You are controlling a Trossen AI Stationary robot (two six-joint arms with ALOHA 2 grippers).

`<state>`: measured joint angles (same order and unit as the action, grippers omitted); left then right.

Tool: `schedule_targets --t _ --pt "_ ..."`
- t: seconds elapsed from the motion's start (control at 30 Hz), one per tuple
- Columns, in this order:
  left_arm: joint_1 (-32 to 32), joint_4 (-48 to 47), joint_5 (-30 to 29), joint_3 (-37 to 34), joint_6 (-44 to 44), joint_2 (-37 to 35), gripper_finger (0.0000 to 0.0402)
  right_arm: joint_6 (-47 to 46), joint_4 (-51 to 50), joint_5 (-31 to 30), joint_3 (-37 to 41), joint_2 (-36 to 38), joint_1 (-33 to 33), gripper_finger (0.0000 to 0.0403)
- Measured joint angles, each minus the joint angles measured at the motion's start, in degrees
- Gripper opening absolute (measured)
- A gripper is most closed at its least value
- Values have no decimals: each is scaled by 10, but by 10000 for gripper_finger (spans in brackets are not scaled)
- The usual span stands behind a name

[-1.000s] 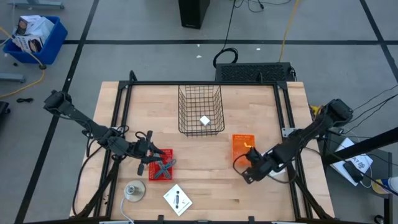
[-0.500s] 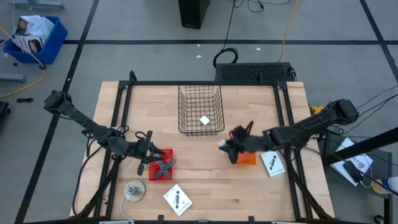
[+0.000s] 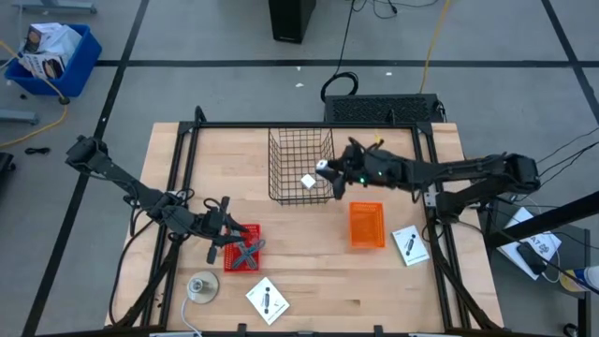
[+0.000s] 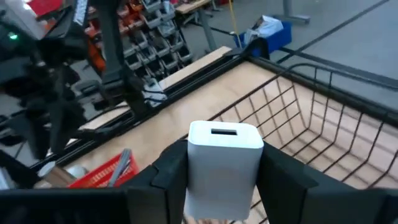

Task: Pick and place items into bin
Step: Put the white charger adapter into the black wire basket

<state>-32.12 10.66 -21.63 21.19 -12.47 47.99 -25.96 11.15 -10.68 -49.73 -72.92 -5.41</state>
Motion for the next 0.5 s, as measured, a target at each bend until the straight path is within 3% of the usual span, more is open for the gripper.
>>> schedule_targets --t 0.17,0.37,0.5 --pt "1 1 0 0 13 0 102 29 -138 5 -109 -50 -22 147" --pt "3 4 0 0 16 0 102 43 -367 7 -277 -164 -47 149" --pt "3 3 0 0 18 0 102 67 -434 45 -369 -250 -63 147"
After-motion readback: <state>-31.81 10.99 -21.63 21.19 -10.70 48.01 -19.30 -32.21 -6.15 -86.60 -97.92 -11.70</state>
